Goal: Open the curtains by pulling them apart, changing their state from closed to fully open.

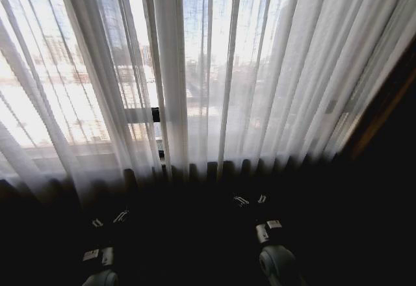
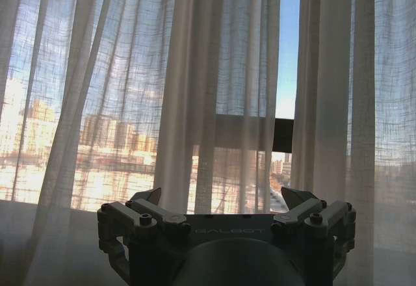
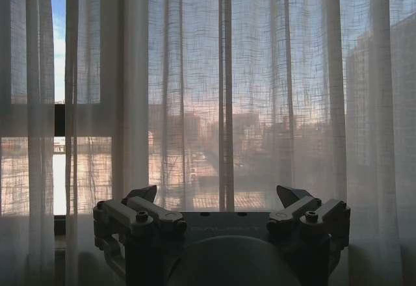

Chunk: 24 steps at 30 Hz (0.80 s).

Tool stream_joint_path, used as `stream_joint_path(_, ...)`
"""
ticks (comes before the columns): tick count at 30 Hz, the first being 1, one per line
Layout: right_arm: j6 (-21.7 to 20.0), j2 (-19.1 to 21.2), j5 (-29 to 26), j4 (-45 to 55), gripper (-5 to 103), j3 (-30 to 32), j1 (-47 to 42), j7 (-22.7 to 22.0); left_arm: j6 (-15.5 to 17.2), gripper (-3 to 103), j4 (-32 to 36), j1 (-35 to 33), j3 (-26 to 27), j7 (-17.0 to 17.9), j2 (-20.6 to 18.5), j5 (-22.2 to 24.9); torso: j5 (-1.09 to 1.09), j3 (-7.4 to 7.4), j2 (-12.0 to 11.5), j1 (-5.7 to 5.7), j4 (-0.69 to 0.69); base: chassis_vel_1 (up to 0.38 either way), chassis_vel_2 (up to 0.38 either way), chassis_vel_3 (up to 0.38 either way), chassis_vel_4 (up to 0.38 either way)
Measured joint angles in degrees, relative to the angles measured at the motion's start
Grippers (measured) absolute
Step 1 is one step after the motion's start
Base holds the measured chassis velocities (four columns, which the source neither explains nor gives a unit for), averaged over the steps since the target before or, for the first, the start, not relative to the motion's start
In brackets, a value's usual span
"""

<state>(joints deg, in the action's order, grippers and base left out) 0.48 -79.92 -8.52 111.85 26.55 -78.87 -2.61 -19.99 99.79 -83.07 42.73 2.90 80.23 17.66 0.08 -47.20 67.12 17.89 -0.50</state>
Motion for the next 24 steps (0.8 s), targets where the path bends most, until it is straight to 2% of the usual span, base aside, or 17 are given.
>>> stream_joint_path(6, 0.52, 0.04, -0.29, -0.82, 100, -0.03, 0.23, 0.26, 0.0, 100, 0.0, 0.0, 0.0, 0.0, 0.0, 0.0, 0.0, 0.01, 0.0, -0.01, 0.0, -0.008, 0.006, 0.011, -0.009)
stream_joint_path(13, 0.57, 0.06, -0.36, -1.42, 100, -0.28, 0.8, 0.55, 0.0, 100, 0.0, 0.0, 0.0, 0.0, 0.0, 0.0, 0.0, 0.01, 0.01, -0.01, 0.0, -0.139, 0.123, 0.133, -0.121)
stream_joint_path(24, 1.43, 0.13, -0.91, -2.11, 100, -0.97, 1.47, 1.48, 0.0, 100, 0.0, 0.01, 0.0, 0.0, 0.0, 0.0, 0.01, -0.01, -0.02, 0.02, 0.0, -0.279, 0.286, 0.271, -0.298)
